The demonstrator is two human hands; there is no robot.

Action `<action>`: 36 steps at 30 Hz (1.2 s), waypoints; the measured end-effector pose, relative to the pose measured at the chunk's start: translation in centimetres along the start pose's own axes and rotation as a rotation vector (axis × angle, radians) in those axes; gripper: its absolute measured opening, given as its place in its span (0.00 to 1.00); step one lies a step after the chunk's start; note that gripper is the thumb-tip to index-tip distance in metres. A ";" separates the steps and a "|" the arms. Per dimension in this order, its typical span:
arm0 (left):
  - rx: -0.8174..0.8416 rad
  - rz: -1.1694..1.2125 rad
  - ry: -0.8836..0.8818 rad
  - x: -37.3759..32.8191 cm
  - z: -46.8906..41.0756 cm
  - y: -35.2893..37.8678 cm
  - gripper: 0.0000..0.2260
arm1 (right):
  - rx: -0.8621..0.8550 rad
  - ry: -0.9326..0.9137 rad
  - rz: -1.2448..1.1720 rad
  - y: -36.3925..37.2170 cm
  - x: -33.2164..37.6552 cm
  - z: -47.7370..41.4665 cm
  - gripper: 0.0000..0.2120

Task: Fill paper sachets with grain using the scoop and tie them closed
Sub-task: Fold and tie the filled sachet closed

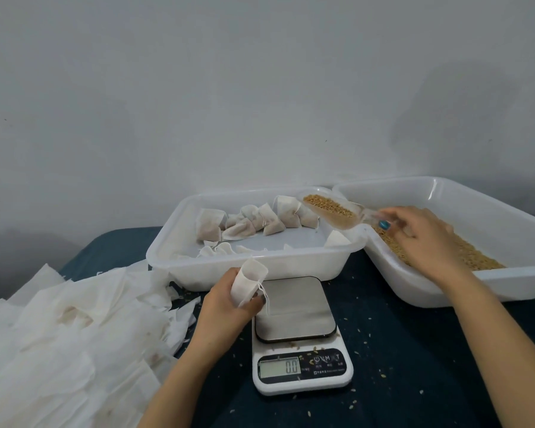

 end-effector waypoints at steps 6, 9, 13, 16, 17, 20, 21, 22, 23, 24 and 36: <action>-0.005 -0.038 -0.039 0.5 -0.1 -0.3 0.11 | 0.057 -0.270 -0.210 -0.4 4.1 1.5 0.13; -0.022 -0.060 -0.040 0.6 -0.1 -0.5 0.11 | 0.061 -0.360 -0.188 -0.5 5.2 2.0 0.14; -0.026 -0.128 -0.025 0.4 -0.1 -0.5 0.13 | 0.037 -0.449 -0.110 -1.0 6.1 2.3 0.14; -0.013 -0.206 0.006 0.0 -0.1 -0.3 0.13 | 0.028 -0.509 -0.064 -1.5 6.8 2.4 0.15; -0.003 -0.228 0.014 -0.2 0.0 -0.2 0.13 | 0.022 -0.529 -0.049 -1.7 7.1 2.5 0.15; 0.025 -0.254 0.032 -0.6 0.3 0.2 0.14 | -0.011 -0.574 -0.004 -2.4 8.0 2.6 0.16; 0.028 -0.249 0.035 -0.8 0.3 0.3 0.14 | -0.019 -0.586 0.013 -2.6 8.2 2.7 0.16; 0.030 -0.242 0.037 -0.9 0.4 0.3 0.14 | -0.029 -0.603 0.034 -2.8 8.5 2.7 0.16; 0.031 -0.237 0.040 -1.1 0.5 0.4 0.14 | -0.043 -0.624 0.058 -3.0 8.8 2.8 0.15; 0.034 -0.236 0.042 -1.2 0.6 0.5 0.14 | -0.059 -0.646 0.078 -3.2 9.0 2.8 0.15; 0.165 -0.200 0.044 -0.9 0.9 1.9 0.17 | -0.171 -0.760 0.197 -5.3 10.9 3.3 0.18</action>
Point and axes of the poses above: each hand's wrist, its own z-axis away from the middle knuckle, its own y-axis out of the palm, x = y × z, the point moved 7 cm from there along -z, towards the middle knuckle, and after that the axes turned 15 degrees about z, right-handed, at the moved point
